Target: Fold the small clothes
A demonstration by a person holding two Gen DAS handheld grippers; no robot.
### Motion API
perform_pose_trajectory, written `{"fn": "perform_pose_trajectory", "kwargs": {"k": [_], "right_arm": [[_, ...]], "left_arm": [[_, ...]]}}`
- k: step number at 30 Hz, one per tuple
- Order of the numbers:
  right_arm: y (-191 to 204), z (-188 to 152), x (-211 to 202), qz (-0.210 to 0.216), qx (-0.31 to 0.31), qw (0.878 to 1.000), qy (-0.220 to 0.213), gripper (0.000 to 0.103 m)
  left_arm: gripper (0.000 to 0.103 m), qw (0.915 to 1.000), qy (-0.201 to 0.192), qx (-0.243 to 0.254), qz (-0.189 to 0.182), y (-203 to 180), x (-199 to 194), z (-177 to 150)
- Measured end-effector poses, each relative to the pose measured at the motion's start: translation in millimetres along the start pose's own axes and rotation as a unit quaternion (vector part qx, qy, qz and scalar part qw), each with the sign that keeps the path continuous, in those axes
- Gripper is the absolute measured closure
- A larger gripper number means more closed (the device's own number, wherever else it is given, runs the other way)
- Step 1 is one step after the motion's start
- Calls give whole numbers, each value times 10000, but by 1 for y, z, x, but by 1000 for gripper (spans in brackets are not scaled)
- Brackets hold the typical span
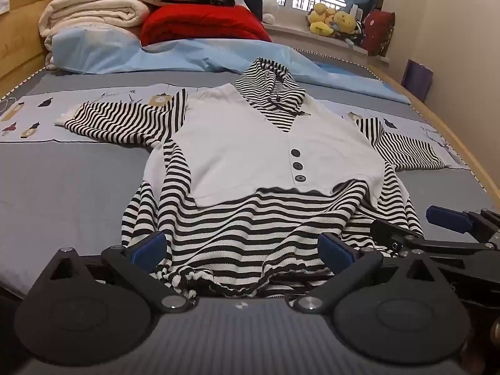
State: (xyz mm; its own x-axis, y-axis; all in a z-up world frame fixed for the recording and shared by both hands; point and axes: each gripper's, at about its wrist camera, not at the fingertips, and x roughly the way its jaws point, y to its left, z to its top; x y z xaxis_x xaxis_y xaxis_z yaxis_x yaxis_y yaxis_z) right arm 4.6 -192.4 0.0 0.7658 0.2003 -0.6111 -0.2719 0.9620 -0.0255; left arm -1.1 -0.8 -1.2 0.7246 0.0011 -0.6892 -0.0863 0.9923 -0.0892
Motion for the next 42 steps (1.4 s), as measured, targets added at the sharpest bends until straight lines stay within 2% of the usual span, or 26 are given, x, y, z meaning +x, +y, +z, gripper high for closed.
{"fn": "perform_pose_trajectory", "kwargs": {"k": [5, 42], "right_arm": [[1, 0, 0, -15, -27, 10000, 34, 18], [1, 0, 3, 21, 11, 9999, 145, 18]], "left_arm": [[1, 10000, 4, -21, -4, 2, 9, -4], [1, 10000, -28, -49, -45, 2, 4, -2]]}}
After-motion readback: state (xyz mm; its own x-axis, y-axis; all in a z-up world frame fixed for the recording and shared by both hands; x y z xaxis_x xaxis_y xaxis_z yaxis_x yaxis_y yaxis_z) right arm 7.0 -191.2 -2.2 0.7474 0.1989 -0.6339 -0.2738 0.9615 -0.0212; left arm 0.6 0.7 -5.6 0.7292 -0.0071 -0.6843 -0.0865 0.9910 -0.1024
